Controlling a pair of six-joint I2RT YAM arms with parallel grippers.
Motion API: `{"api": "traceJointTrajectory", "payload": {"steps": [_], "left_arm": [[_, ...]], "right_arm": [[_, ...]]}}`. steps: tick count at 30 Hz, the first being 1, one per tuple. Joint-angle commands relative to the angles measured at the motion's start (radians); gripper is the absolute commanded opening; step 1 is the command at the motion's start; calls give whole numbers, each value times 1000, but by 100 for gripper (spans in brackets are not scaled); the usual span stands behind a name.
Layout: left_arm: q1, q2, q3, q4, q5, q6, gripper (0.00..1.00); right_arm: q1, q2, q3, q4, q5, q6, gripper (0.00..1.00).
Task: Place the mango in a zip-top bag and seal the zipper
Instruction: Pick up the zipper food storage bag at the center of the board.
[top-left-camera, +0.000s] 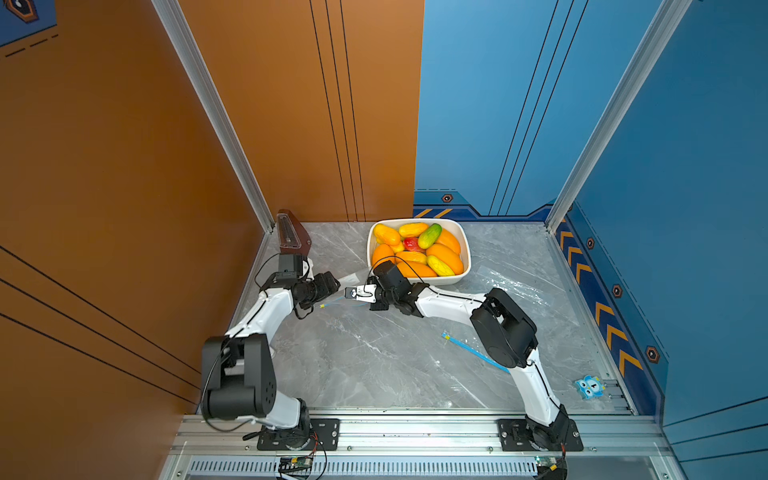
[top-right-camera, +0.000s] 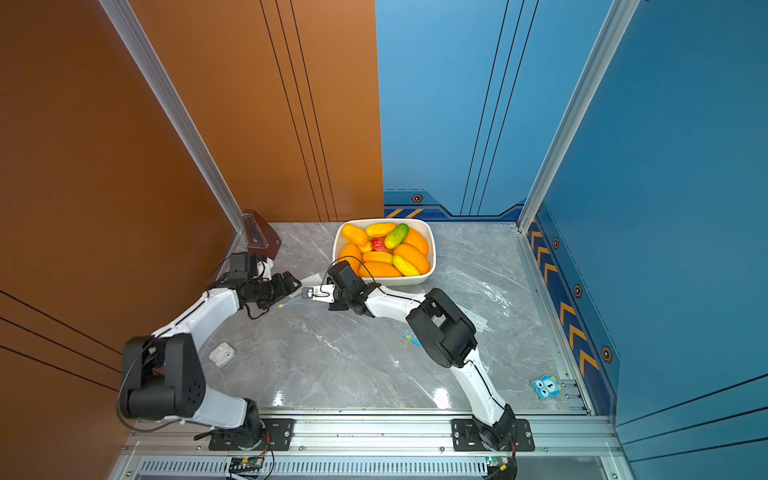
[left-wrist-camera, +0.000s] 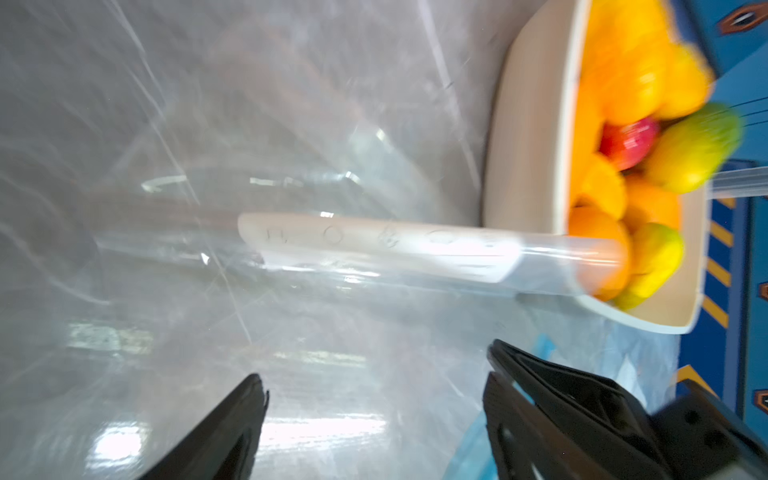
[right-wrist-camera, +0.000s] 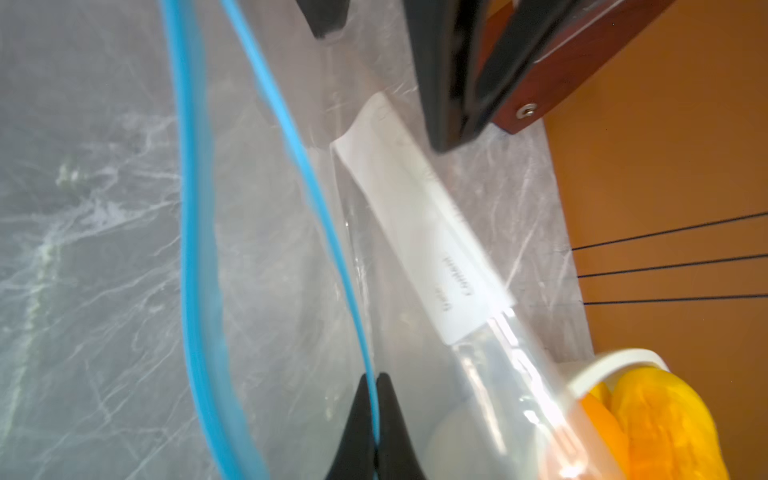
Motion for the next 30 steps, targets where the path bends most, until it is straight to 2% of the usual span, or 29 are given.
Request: {"api": "traceJointTrajectory", "payload": {"steps": [1, 5, 9, 10, 12, 13, 14, 17, 20, 23, 25, 27, 30], "left_arm": [[-6, -243, -21, -19, -87, 14, 94], [-59, -384, -13, -25, -57, 113, 99], [-116, -354, 64, -111, -5, 226, 98], [-127, -340, 78, -153, -28, 221, 97], [-144, -341, 99, -171, -4, 148, 94], [-165, -354, 76, -165, -48, 65, 93], [-189, -364, 32, -140, -86, -6, 97], [-239, -394, -62, 0, -137, -174, 99], [-263, -372, -108, 116, -140, -259, 98], [-272, -314, -92, 167, -158, -302, 97], [-271, -290, -124, 337, -112, -355, 97], [-275, -274, -172, 482, -116, -422, 97], [-280, -235, -153, 492, -145, -416, 97]], "right_arm": [[-16, -105, 35, -8, -41, 188, 0], [-28, -154, 34, 6, -74, 229, 0], [-34, -172, 28, -2, -74, 207, 0], [-37, -169, 36, 3, -54, 242, 0], [-50, -148, 99, -34, 8, 371, 0], [-58, -131, 156, -88, 25, 444, 0], [-65, -114, 203, -138, 28, 501, 0], [-66, -95, 260, -157, 41, 595, 0], [-57, -95, 248, -136, 39, 636, 0], [-42, -95, 238, -126, 47, 664, 0], [-33, -96, 232, -117, 53, 685, 0], [-29, -96, 232, -101, 65, 715, 0], [-22, -99, 199, -83, 74, 749, 0]]}}
